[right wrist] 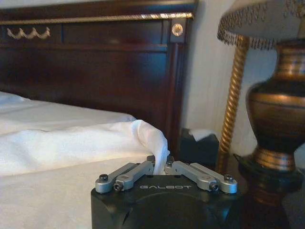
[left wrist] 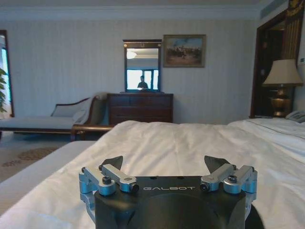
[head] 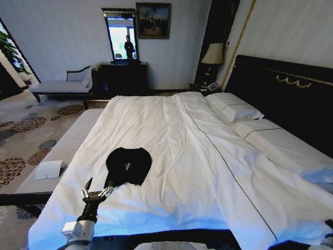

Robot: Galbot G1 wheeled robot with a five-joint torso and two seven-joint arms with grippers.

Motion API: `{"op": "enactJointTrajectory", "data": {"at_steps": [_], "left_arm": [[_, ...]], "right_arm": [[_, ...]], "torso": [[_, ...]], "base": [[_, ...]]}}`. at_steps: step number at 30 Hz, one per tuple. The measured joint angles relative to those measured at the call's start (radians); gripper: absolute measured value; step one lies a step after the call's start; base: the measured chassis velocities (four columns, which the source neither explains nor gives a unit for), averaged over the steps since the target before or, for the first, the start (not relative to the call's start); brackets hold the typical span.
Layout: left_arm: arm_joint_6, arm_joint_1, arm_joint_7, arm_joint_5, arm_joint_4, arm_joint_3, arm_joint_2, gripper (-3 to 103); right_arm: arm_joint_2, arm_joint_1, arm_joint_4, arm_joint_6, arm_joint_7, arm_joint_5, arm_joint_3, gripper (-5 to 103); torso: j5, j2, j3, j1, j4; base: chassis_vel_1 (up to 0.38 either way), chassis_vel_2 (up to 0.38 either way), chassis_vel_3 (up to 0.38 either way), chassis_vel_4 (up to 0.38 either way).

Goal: Fold the clothes on the bed.

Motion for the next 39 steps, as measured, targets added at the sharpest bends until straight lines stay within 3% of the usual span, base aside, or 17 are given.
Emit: {"op": "enactJointTrajectory", "data": {"at_steps": [6,13,15,18,19,21,22,23,25,27,29,31,33,34,37,39], "left_arm": [[-0.018,0.019,0.005,0.0,0.011,-0.031,-0.025,93],[-0.021,0.021,0.002,0.001,0.007,-0.042,-0.051,99],[-0.019,0.022,0.0,0.001,-0.001,-0.054,-0.064,94],[-0.018,0.028,-0.001,0.004,-0.004,-0.06,-0.069,95],[-0.018,0.033,-0.004,0.008,-0.008,-0.062,-0.07,96],[-0.018,0.036,-0.006,0.009,-0.011,-0.065,-0.07,96],[-0.017,0.038,-0.01,0.006,-0.015,-0.071,-0.07,96],[-0.017,0.037,-0.012,0.002,-0.015,-0.074,-0.071,99],[-0.018,0.034,-0.012,-0.011,-0.011,-0.082,-0.074,97],[-0.019,0.034,-0.012,-0.017,-0.006,-0.083,-0.075,97],[-0.023,0.034,-0.011,-0.03,0.008,-0.083,-0.068,93],[-0.024,0.034,-0.009,-0.031,0.012,-0.08,-0.065,95],[-0.025,0.023,-0.005,-0.03,0.039,-0.061,-0.05,97],[-0.025,0.023,-0.005,-0.03,0.039,-0.061,-0.05,97],[-0.017,0.014,-0.007,-0.02,0.053,-0.036,-0.031,93],[-0.014,0.013,-0.008,-0.018,0.052,-0.032,-0.028,93]], "right_arm": [[-0.018,0.025,-0.076,0.032,-0.002,-0.034,-0.001,0],[-0.005,0.026,-0.095,0.006,0.037,-0.048,-0.017,0],[-0.005,0.019,-0.114,0.005,0.039,-0.048,-0.019,0],[-0.007,0.017,-0.122,0.007,0.038,-0.044,-0.019,0],[-0.006,0.013,-0.121,0.018,0.035,-0.04,-0.017,5],[-0.005,0.007,-0.116,0.026,0.031,-0.039,-0.016,5],[0.002,-0.007,-0.099,0.042,0.022,-0.039,-0.016,16],[0.006,-0.012,-0.091,0.051,0.019,-0.039,-0.016,16],[0.015,-0.027,-0.071,0.074,0.01,-0.036,-0.011,27],[0.018,-0.035,-0.059,0.081,0.006,-0.03,-0.009,27],[0.025,-0.071,-0.015,0.136,-0.042,-0.017,0.001,42],[0.026,-0.082,-0.006,0.165,-0.065,-0.016,0.002,42],[0.039,-0.116,0.038,0.291,-0.148,-0.065,0.002,54],[0.039,-0.116,0.038,0.291,-0.148,-0.065,0.002,54],[0.078,-0.138,0.122,0.386,-0.21,-0.157,-0.029,70],[0.085,-0.14,0.137,0.393,-0.218,-0.165,-0.038,70]], "torso": [[-0.0001,0.0,0.0,0.0,0.0001],[-0.0002,0.0,0.0,0.0,0.0002],[-0.0002,0.0,0.0,0.0,0.0001],[-0.0002,0.0,0.0,0.0,0.0001],[-0.0003,0.0,0.0,0.0,-0.0006],[-0.0005,0.0,0.0,0.0,-0.0012],[-0.0005,0.0,0.0,0.0,-0.0015],[-0.0005,0.0,0.0,0.0,-0.0015],[-0.0005,0.0,0.0,0.0,-0.0011],[-0.0005,0.0,0.0,0.0,-0.0008],[-0.0006,0.0,0.0,0.0,-0.0005],[-0.0006,0.0,0.0,0.0,-0.0005],[-0.0006,0.0,0.0,0.0,-0.0007],[-0.0006,0.0,0.0,0.0,-0.0007],[-0.0006,0.0,0.0,0.0,-0.0005],[-0.0006,0.0,0.0,0.0,-0.0005]], "base": [[0.0,0.0,0.0,0.0],[0.0,0.0,0.0,0.0],[0.0,0.0,0.0,0.0],[0.0,0.0,0.0,0.0],[0.0,0.0,0.0,0.0],[0.0,0.0,0.0,0.0],[0.0,0.0,0.0,0.0],[0.0,0.0,0.0,0.0],[0.0,0.0,0.0,0.0],[0.0,0.0,0.0,0.0],[0.0,0.0,0.0,0.0],[0.0,0.0,0.0,0.0],[0.0,0.0,0.0,0.0],[0.0,0.0,0.0,0.0],[0.0,0.0,0.0,0.0],[0.0,0.0,0.0,0.0]]}}
